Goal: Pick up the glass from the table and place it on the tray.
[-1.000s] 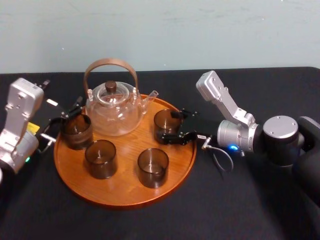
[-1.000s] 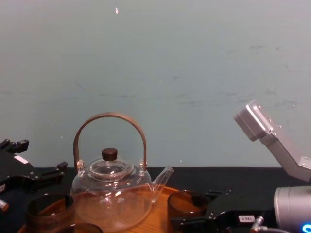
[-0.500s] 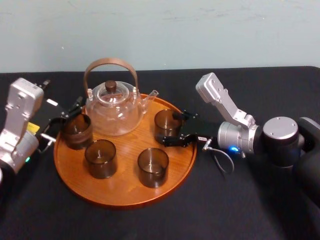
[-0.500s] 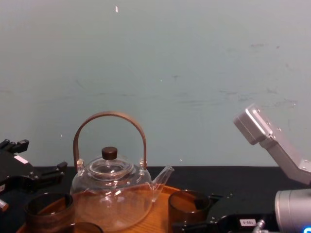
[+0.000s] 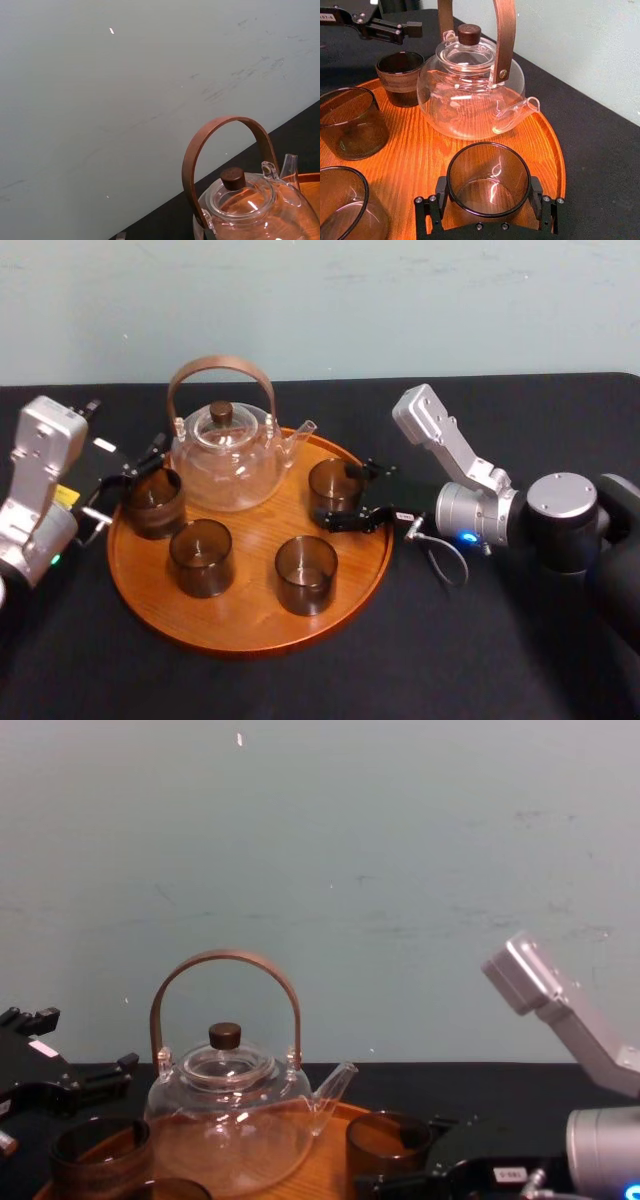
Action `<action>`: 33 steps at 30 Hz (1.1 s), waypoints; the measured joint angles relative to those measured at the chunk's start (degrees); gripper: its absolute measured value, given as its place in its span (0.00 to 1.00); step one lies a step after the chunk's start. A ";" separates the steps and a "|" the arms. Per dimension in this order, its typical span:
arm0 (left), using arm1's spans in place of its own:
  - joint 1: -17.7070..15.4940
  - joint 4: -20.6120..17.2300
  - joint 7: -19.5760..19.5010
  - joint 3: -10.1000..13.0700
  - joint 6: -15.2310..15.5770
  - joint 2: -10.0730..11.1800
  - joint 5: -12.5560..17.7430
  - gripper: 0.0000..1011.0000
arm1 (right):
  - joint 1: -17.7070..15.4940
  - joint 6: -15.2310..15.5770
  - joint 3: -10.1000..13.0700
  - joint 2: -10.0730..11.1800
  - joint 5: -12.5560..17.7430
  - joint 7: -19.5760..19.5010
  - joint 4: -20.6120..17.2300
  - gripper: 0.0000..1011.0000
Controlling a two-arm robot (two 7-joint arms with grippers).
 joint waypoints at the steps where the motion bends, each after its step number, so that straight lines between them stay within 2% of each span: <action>1: 0.00 0.00 0.00 0.00 0.00 0.00 0.00 0.99 | -0.08 -0.10 0.24 0.11 0.31 0.33 -0.19 0.99; 7: 0.00 0.00 0.00 0.00 0.00 0.00 0.00 0.99 | -1.27 -0.21 1.27 1.54 1.89 1.75 -2.47 0.99; 15: 0.00 0.00 0.00 0.00 0.00 0.00 0.00 0.99 | -4.56 -0.17 2.70 5.50 4.53 3.10 -8.57 0.99; 23: 0.00 0.00 0.00 0.00 0.00 0.00 0.00 0.99 | -8.84 -0.72 4.68 11.12 7.97 4.19 -15.88 0.99; 26: 0.00 0.00 0.00 0.00 0.00 0.00 0.00 0.99 | -10.01 -0.98 5.27 12.60 8.85 4.27 -17.71 0.99; 28: 0.00 0.00 0.00 0.00 0.00 0.00 0.00 0.99 | -11.66 -1.52 6.12 14.46 10.04 4.29 -19.92 0.99; 33: 0.00 0.00 0.00 0.00 0.00 0.00 0.00 0.99 | -14.04 -2.24 7.80 16.50 11.39 2.65 -22.36 0.99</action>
